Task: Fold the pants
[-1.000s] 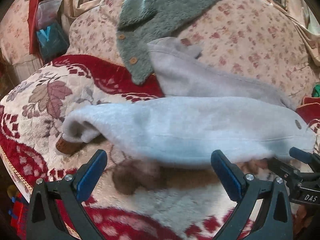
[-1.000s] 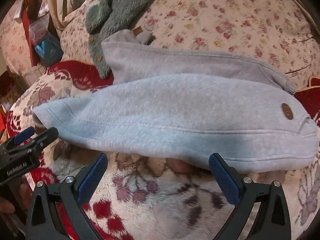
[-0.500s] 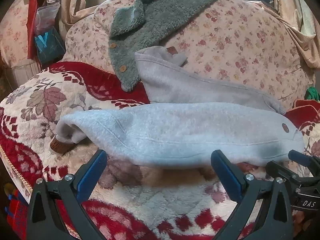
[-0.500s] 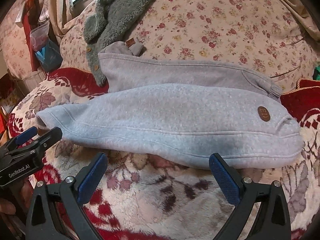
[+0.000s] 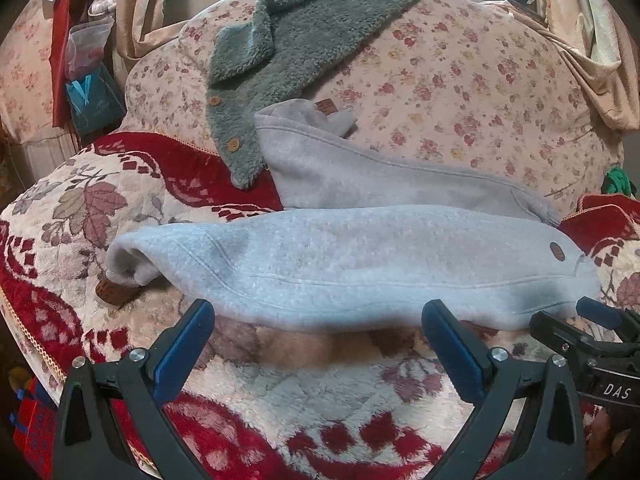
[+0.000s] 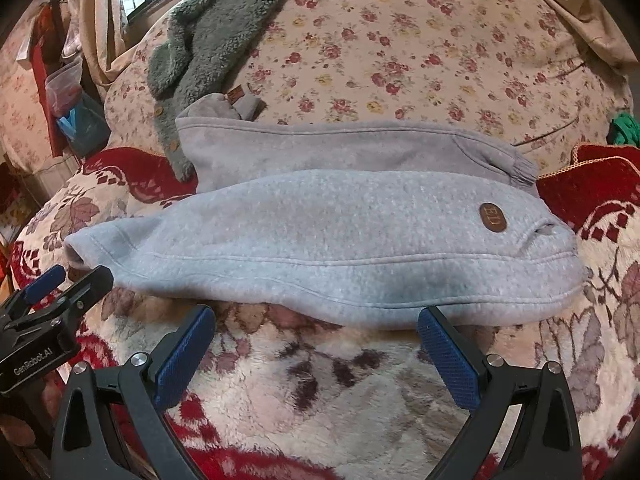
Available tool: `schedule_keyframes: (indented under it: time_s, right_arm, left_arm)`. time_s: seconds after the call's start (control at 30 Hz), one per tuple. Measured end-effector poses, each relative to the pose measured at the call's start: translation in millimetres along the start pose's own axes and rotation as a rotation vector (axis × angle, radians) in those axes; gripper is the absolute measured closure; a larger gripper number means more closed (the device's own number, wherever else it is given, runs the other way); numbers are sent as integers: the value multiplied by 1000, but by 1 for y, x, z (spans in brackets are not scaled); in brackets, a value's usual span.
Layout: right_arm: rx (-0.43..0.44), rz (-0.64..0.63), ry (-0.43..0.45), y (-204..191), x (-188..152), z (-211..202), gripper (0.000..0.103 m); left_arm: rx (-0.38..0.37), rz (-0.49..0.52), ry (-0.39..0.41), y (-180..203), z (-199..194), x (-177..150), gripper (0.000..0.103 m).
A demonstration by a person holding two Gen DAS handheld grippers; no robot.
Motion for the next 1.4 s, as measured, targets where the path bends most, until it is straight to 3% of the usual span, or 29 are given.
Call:
schedule_keyframes:
  time_s: [0.97, 1.2, 1.4]
  right_arm:
    - [-3, 0, -58, 3, -3, 14, 0]
    - [-22, 31, -98, 24, -5, 27, 0]
    - [-43, 90, -126, 61, -4, 33, 0]
  left_arm:
    - [30, -28, -36, -10, 11, -4, 0]
    - [19, -92, -93, -44, 25, -5, 0]
    - [37, -245, -123, -102, 33, 1, 0]
Point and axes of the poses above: each gripper's, at about its wrist camera, not at the fingertips, and z roughly the way its jaws point, y to its right, x to its top, the point moved 1 cm from there along z, roughly the way its jaws point, and after that the axes turned 10 degrees about -y, right-handed, at the moved point
